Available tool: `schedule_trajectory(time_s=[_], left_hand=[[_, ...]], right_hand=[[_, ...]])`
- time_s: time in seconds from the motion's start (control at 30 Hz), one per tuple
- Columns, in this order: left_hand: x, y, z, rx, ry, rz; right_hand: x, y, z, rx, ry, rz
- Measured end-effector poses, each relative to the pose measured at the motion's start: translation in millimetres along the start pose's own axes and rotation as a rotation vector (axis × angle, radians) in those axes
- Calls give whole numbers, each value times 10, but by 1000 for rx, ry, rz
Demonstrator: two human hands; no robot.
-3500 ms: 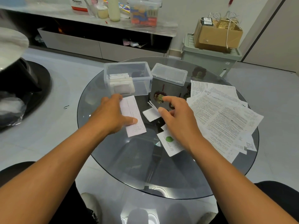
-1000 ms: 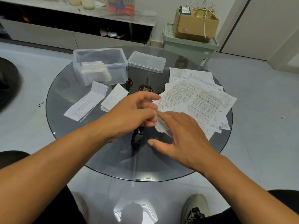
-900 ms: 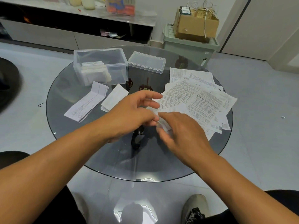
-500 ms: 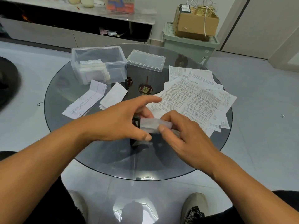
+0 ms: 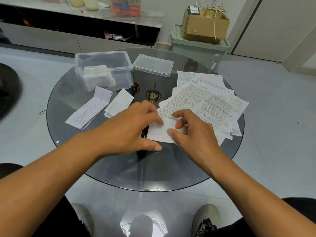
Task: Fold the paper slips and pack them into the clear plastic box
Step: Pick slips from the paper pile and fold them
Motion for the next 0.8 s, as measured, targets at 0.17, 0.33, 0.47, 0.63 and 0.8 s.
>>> schedule_trajectory(time_s=[0.17,0.33,0.47,0.63,0.8], left_hand=[[30,-6,42,-160,-173,12],[-1,-50,27,-168,-153,53],[24,-54,-19,-93,-28,25],[20,-29,2,-104,-71,-18],[24,-35,26,-132,-91,-5]], right_hand=[[103,0,-122,73,40,-258],[113,19,-175,199,224,-291],[81,-13,-169,235,248,-184],[119,-24,-140,1,-181,-211],[156,-20,-175,30,-223,-382]])
Point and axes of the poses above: each hand's wrist, its own y-axis away from the middle knuckle, its own x-axis out of the back of the hand, z = x × y, the point moved 4 cm from there along -y, towards the middle knuckle, and after that the axes turned 10 degrees about z, right-handed, at the moved point
